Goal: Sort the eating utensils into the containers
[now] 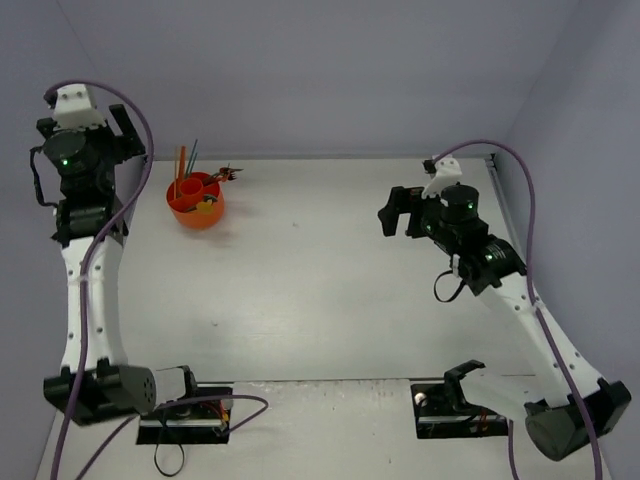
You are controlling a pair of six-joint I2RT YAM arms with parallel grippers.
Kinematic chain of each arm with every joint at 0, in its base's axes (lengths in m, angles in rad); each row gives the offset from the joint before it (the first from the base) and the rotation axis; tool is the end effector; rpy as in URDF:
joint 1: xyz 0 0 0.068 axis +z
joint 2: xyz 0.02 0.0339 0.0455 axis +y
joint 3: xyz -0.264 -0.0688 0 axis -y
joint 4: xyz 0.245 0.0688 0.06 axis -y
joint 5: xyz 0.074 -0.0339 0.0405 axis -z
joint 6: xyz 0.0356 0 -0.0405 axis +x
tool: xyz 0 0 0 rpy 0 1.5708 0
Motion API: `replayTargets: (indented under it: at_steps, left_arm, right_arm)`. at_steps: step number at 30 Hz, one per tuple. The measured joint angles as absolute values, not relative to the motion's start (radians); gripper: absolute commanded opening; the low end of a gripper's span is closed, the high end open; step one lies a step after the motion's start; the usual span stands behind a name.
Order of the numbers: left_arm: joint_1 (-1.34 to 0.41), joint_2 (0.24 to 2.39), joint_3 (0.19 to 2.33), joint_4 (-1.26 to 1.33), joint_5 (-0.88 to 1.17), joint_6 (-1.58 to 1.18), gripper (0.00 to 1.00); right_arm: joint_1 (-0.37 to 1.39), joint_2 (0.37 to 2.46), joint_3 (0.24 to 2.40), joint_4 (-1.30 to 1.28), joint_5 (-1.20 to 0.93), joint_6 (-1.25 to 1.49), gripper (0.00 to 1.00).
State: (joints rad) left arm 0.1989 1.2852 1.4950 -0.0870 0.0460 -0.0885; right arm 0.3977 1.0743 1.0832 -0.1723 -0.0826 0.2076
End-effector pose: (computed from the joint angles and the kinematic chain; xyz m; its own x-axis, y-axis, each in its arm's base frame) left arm 0.2763 0.0540 0.4899 0.1331 -0.0632 -0.9891 -0.1414 0.9865 -0.0821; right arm 0.2263 0.0983 0.3900 -0.2418 0.1212 -0.9627 -0.4202 0.8812 0.2165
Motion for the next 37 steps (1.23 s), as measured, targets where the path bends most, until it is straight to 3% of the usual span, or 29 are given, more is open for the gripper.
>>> replayTargets:
  at_steps: [7, 16, 37]
  left_arm:
    - [0.197, 0.953, 1.325, -0.247, -0.113, -0.084, 0.83]
    - [0.149, 0.679, 1.102, -0.414, -0.21, -0.086, 0.84]
    - [0.15, 0.478, 0.977, -0.699, -0.21, -0.156, 0.84]
  right_arm:
    - [0.406, 0.895, 1.128, -0.211, 0.117, 0.141, 1.0]
    - [0.479, 0.732, 1.127, -0.254, 0.3, 0.079, 1.0]
    - [0.617, 0.544, 1.035, -0.304, 0.359, 0.077, 1.0]
